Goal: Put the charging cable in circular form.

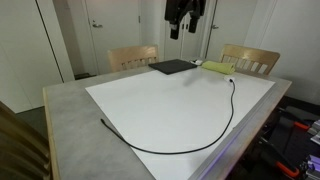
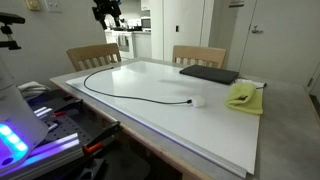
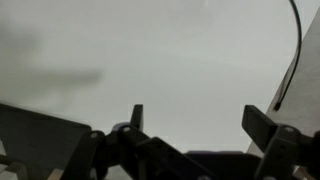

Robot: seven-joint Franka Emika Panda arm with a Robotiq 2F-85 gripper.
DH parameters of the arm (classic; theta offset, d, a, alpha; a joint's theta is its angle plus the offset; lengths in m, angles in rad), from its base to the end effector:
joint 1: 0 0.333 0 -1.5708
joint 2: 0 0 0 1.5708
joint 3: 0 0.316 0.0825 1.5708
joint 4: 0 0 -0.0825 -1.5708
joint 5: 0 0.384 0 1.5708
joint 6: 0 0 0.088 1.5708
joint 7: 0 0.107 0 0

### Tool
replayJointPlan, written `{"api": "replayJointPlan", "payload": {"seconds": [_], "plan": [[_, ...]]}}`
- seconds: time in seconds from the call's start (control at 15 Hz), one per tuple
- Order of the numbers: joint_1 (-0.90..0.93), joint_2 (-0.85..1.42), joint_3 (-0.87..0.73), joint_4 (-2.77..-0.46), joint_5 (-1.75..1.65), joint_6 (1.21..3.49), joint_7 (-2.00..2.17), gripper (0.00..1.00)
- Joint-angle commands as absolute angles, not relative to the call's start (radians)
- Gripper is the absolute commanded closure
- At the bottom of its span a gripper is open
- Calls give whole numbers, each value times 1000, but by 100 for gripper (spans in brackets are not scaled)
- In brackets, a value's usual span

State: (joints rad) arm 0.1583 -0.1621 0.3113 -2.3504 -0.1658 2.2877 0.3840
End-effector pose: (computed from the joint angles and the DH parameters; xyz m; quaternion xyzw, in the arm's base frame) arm 0.4381 0.2198 0.4020 0.9906 0.0932 0.0773 0.0632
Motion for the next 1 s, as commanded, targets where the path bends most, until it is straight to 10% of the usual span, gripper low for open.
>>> {"api": "replayJointPlan", "payload": {"seconds": [0.0, 0.93], "plan": [[172, -162, 298, -2349, -168, 2285, 385, 0], [251, 80, 308, -2222, -145, 2404, 354, 0]]}}
